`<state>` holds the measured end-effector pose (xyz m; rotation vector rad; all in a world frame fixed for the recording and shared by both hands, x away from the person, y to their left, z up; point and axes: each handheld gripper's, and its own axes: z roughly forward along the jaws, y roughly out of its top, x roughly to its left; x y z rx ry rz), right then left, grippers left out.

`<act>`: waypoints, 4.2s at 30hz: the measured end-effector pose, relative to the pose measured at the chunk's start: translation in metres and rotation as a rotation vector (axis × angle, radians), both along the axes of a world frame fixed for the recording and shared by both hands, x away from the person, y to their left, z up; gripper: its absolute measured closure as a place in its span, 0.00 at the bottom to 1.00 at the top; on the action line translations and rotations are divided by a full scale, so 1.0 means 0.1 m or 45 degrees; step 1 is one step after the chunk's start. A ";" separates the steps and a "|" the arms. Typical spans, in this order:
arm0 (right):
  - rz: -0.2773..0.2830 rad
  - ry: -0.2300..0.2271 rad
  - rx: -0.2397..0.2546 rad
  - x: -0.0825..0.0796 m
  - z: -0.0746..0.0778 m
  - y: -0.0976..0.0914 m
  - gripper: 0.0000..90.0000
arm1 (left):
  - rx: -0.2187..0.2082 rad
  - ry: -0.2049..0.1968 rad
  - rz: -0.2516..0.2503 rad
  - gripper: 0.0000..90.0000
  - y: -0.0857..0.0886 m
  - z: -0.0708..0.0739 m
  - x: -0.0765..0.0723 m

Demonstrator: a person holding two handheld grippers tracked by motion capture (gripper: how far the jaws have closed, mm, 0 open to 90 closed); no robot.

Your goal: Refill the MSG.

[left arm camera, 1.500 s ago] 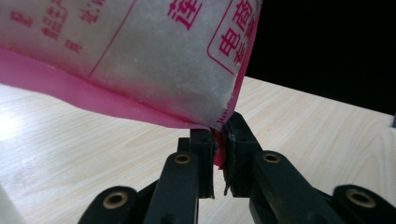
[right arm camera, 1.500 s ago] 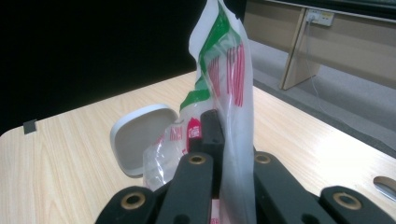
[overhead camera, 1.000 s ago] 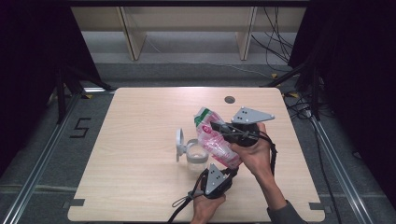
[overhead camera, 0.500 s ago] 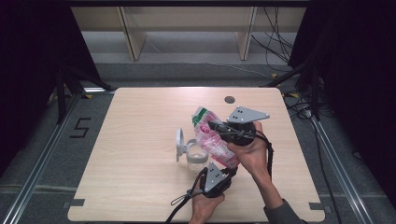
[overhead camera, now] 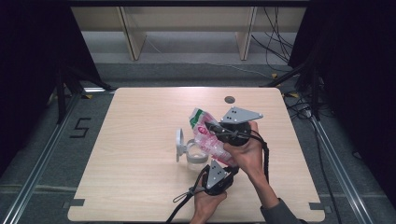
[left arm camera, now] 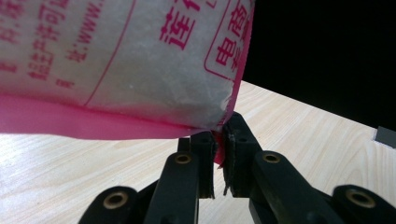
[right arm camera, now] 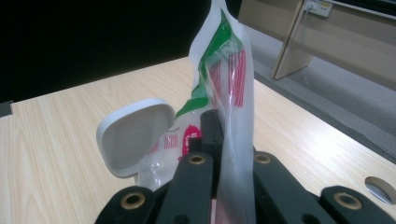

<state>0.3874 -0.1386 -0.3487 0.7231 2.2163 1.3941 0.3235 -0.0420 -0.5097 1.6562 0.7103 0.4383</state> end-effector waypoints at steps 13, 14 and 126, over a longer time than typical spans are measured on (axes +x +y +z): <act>0.014 -0.004 -0.041 0.03 0.00 0.04 1.00 | -0.023 0.016 0.000 0.92 -0.03 0.00 0.03; 0.008 -0.007 -0.037 0.04 -0.01 0.04 1.00 | -0.027 0.016 0.000 0.92 -0.03 0.00 0.03; 0.004 0.005 -0.127 0.08 0.03 0.19 1.00 | -0.141 0.018 -0.027 0.93 -0.17 0.07 0.15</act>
